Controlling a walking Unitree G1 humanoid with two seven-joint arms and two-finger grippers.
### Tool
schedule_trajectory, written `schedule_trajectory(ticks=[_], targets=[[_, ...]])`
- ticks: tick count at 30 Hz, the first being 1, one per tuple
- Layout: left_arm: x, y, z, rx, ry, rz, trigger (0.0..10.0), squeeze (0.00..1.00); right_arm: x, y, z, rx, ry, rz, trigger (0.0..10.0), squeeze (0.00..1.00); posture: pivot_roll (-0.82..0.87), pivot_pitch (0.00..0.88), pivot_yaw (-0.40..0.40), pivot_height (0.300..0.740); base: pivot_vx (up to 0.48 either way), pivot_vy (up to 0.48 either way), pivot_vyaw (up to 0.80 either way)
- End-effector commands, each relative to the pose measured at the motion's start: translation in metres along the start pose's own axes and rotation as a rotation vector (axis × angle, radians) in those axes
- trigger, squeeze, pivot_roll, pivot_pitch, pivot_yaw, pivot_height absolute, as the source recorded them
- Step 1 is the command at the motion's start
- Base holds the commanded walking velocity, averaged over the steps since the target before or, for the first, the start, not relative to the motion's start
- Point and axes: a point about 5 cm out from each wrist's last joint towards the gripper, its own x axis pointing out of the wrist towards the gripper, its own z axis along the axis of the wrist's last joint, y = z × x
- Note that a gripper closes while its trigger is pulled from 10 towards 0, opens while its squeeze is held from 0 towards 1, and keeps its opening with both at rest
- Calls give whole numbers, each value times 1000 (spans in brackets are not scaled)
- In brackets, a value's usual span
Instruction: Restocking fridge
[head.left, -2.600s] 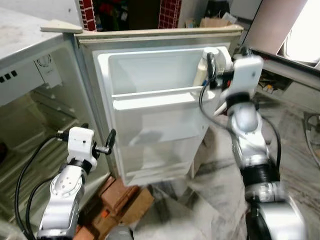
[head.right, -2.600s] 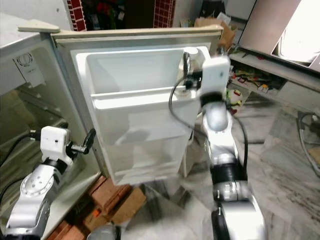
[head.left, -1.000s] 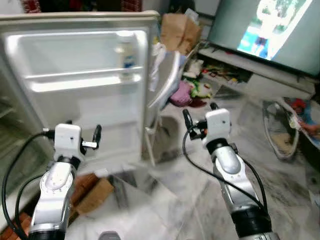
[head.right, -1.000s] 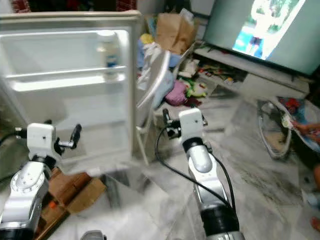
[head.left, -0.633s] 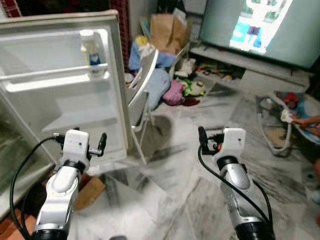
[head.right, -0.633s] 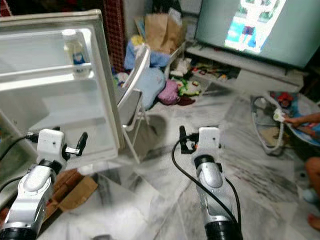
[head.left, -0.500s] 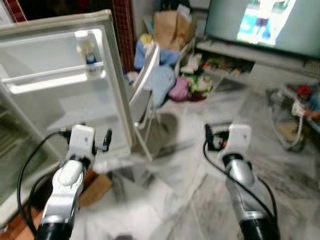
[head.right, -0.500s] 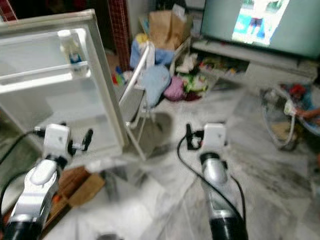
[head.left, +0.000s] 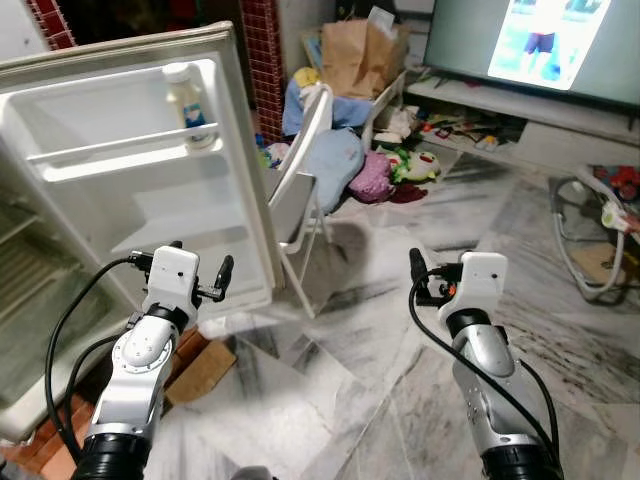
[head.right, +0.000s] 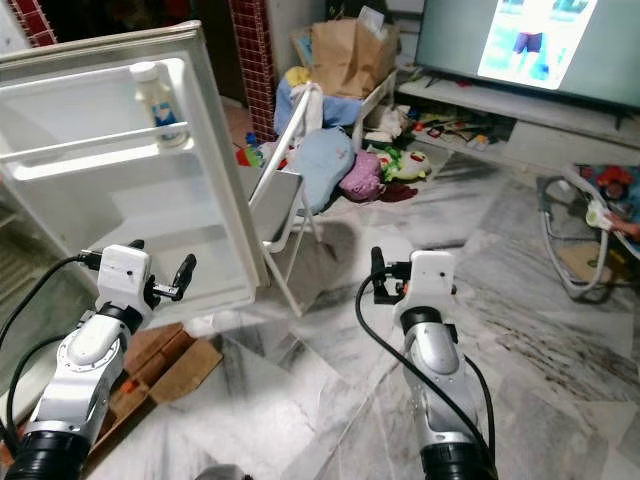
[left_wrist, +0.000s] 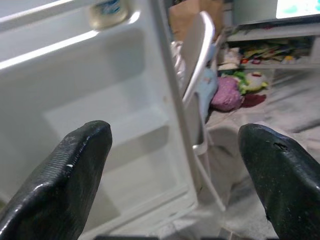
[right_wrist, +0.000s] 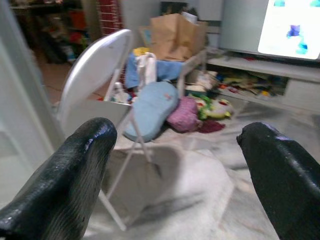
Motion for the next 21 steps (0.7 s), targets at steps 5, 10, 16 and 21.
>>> schedule_trajectory(ticks=[5,10,16,21], targets=[[-1,6,3,-7,-21,50,10000,0,13,14,17,10,-44,66,10000,0,83,0,3,740,0,-369,800],[1,8,5,-6,-29,60,10000,0,17,25,21,-3,-59,131,10000,0,97,0,-12,740,0,-391,800],[0,13,7,-19,-35,92,10000,0,20,37,28,-22,-92,203,10000,0,100,0,-26,740,0,-406,800],[0,12,5,-23,-31,102,10000,0,19,42,32,-52,-114,261,10000,0,98,0,-29,740,0,-412,800]])
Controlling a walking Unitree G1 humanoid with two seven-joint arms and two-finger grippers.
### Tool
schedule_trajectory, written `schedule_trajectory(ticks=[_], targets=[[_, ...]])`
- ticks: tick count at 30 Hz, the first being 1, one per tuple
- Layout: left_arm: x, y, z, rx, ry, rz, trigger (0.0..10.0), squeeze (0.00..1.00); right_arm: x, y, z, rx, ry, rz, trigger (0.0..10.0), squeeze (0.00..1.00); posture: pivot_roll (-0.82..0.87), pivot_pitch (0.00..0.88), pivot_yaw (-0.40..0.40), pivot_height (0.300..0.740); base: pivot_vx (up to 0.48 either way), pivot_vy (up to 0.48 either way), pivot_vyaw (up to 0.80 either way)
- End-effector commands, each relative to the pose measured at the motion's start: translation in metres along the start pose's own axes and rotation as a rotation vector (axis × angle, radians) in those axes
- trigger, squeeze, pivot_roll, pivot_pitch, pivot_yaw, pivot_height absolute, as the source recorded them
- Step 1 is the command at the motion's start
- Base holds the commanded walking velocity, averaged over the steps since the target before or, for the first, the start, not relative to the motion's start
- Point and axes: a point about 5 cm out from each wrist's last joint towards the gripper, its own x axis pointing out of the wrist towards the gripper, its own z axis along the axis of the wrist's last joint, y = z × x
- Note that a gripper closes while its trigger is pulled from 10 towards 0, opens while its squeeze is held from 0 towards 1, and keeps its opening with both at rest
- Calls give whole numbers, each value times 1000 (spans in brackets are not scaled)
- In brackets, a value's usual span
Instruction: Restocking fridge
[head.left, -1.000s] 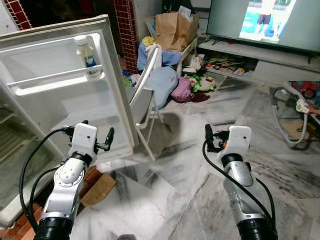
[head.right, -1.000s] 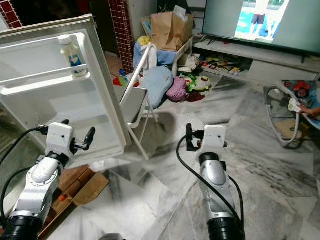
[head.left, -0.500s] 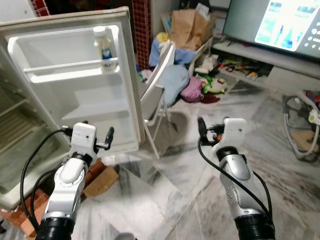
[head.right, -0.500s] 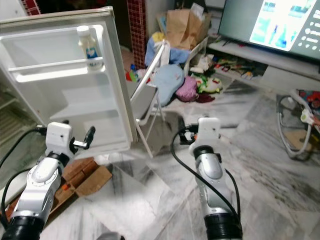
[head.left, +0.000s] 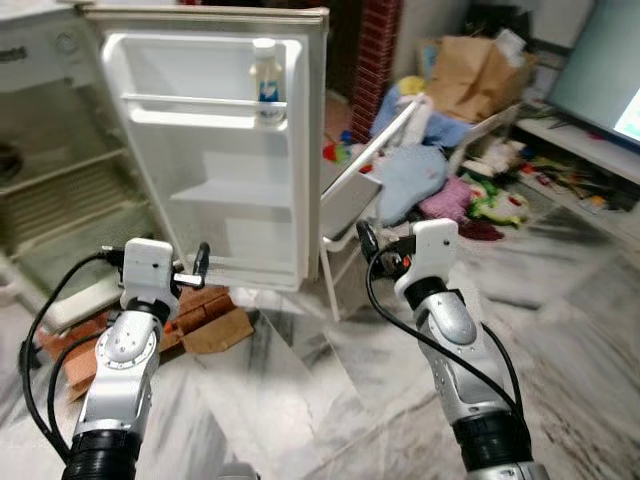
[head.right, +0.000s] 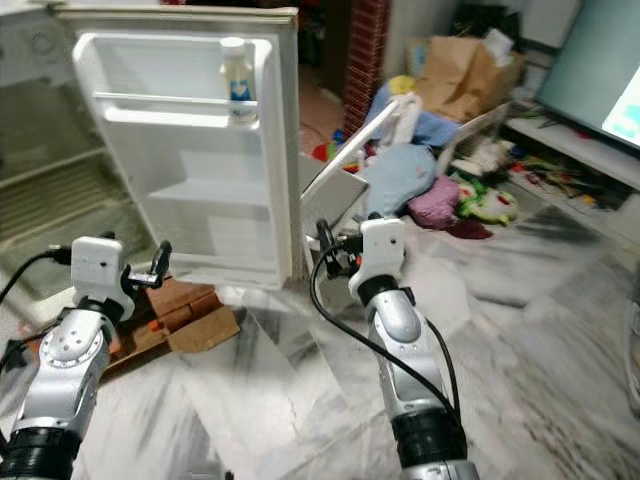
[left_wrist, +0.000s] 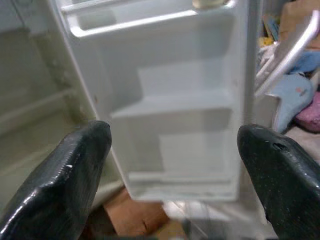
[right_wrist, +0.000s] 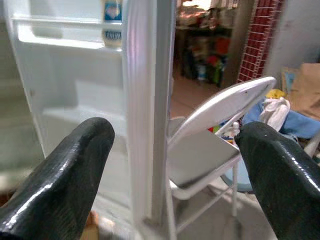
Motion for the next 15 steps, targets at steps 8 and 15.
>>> schedule_trajectory(ticks=[8,15], targets=[[1,8,-2,-27,23,62,10000,0,4,7,14,-39,-62,87,10000,0,94,0,-35,740,224,-269,793],[0,10,-3,-34,26,85,10000,0,5,10,15,-44,-70,111,10000,0,100,0,-41,740,475,0,785]])
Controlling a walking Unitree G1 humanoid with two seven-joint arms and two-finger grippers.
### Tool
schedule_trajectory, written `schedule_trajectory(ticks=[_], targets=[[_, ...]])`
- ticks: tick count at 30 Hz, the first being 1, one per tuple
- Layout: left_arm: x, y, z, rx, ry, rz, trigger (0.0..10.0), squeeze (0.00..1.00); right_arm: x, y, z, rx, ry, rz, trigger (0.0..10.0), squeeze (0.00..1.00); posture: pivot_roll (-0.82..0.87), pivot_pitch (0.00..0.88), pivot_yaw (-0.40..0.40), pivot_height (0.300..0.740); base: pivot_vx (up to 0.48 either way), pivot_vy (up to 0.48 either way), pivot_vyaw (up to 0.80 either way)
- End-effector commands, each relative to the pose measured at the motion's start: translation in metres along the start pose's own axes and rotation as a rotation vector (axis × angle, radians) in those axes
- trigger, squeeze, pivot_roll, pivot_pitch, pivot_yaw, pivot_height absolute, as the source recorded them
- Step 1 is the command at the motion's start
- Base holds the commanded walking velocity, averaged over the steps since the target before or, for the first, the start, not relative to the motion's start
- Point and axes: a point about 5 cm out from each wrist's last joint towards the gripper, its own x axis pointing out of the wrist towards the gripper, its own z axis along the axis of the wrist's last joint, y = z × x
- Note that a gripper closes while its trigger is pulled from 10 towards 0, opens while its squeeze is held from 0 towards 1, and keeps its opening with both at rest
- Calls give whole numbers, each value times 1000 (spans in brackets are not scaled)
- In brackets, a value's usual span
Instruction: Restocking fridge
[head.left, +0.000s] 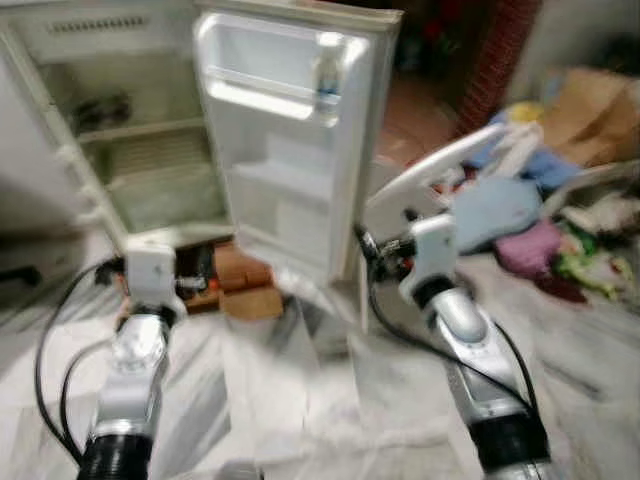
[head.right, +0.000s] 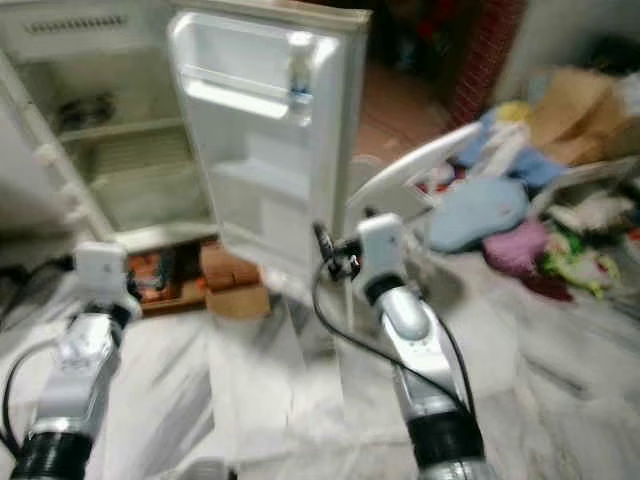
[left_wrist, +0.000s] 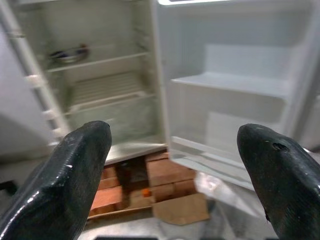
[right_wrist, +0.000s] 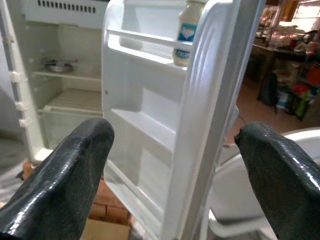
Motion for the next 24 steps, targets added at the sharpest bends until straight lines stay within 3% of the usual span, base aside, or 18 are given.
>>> schedule_trajectory(ticks=[1,7,17,22,24], targets=[[1,7,5,17,-13,21,10000,0,7,10,10,-2,-42,42,10000,0,101,0,-43,740,480,0,781],[0,8,4,5,-8,42,10000,0,7,13,12,-11,-49,67,10000,0,100,0,-44,740,480,0,711],[0,5,3,11,-1,29,10000,0,6,10,12,-13,-55,51,10000,0,94,0,-41,740,475,0,0],[-1,0,2,15,0,14,10000,0,5,10,12,-14,-52,51,10000,0,93,0,-42,740,369,-298,0],[-2,-3,0,-25,16,9,10000,0,5,10,12,-18,-52,55,10000,0,94,0,-43,740,167,-171,0]])
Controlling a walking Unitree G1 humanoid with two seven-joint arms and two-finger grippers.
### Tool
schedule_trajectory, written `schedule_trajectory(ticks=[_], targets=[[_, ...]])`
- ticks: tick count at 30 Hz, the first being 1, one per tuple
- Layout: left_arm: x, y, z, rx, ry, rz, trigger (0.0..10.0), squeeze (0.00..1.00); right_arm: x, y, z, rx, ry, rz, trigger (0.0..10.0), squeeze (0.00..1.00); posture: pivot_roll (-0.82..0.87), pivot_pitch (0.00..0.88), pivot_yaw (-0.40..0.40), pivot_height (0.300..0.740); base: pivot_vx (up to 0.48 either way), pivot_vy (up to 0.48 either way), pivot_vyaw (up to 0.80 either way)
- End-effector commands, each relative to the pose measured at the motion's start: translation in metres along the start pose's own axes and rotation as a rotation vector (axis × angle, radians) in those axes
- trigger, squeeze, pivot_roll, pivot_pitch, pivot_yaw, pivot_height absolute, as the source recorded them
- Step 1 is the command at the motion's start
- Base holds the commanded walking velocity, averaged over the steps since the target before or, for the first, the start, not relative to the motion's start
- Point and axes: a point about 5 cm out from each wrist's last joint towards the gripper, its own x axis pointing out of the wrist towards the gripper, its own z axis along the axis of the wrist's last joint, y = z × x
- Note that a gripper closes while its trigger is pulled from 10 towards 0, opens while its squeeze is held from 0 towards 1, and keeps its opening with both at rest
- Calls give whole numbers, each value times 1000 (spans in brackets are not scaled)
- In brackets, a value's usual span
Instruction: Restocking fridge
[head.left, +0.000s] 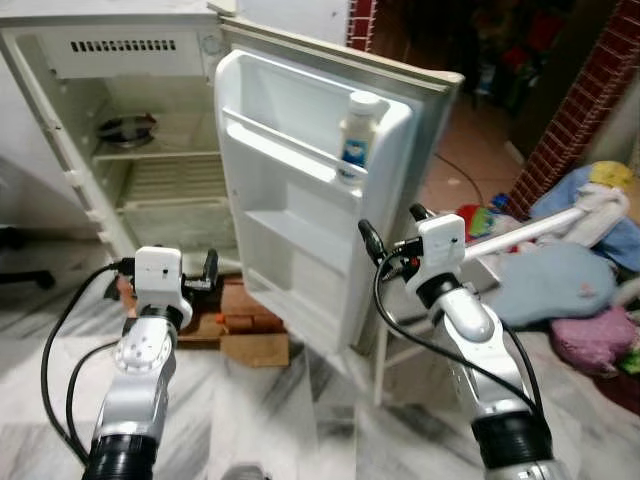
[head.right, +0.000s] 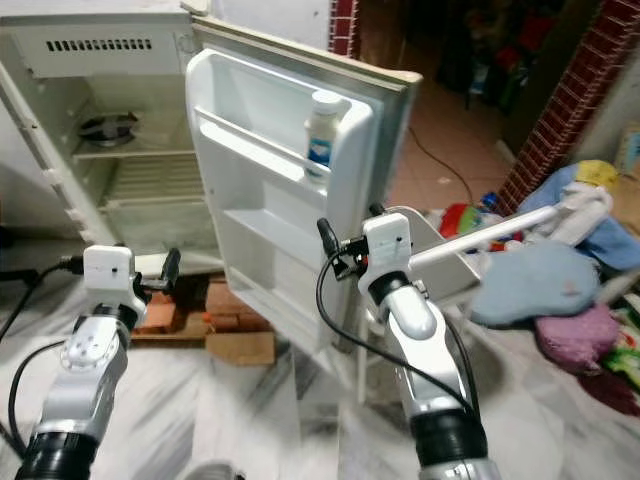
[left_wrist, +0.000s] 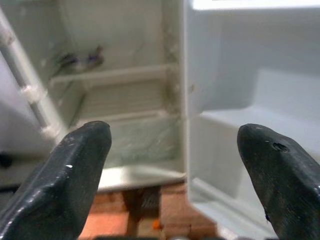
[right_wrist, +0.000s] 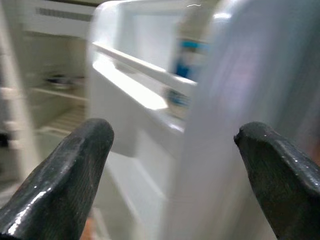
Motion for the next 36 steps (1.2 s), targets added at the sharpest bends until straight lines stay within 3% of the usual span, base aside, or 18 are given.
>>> schedule_trajectory(ticks=[1,5,14,20,30,36], targets=[[1,-12,3,-32,-5,-35,10000,0,-2,-10,4,-31,-6,-20,10000,0,94,0,-44,740,0,0,0],[-3,-16,0,-21,11,-38,10000,0,-2,-10,5,-44,-9,-4,10000,0,96,2,-45,740,0,0,0],[-9,-22,-3,-22,21,-53,10000,0,-1,-12,7,-44,-18,-1,10000,0,100,5,-50,740,0,-74,769],[-8,-17,-2,-10,24,-40,10000,0,1,-9,6,-43,-16,26,10000,0,103,9,-50,740,0,-441,0],[-9,-8,1,-15,1,1,10000,0,9,-21,11,-52,-23,-7,10000,0,115,9,-62,740,0,0,0],[-12,2,1,39,-3,53,10000,0,10,-21,4,-49,17,14,10000,0,122,12,-64,740,0,0,0]])
